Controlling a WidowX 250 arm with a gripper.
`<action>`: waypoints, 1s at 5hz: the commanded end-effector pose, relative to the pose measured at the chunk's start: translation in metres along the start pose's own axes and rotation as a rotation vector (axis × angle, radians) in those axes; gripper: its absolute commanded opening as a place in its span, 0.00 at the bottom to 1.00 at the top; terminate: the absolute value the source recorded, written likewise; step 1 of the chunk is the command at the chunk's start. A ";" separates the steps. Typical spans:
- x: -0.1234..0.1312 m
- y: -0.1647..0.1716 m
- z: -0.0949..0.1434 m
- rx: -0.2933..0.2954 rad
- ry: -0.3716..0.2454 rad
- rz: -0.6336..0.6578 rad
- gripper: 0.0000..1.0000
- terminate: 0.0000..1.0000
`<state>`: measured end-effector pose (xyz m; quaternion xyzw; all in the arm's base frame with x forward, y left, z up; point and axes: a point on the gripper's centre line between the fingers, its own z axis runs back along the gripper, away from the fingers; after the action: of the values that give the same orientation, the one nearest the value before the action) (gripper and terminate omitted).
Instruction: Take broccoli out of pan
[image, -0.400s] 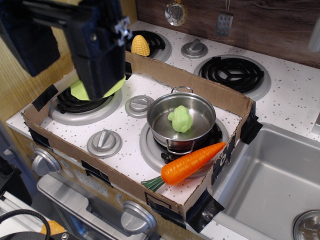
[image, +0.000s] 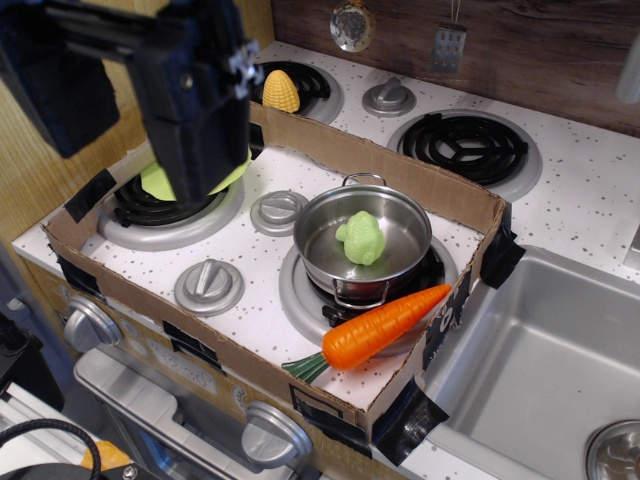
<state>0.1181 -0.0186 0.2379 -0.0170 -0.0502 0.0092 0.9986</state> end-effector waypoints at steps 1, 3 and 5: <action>0.055 -0.003 -0.012 0.040 -0.004 0.012 1.00 0.00; 0.103 -0.006 -0.041 0.018 -0.009 0.142 1.00 0.00; 0.154 0.017 -0.076 -0.032 -0.029 0.263 1.00 0.00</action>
<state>0.2765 -0.0049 0.1629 -0.0409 -0.0415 0.1463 0.9875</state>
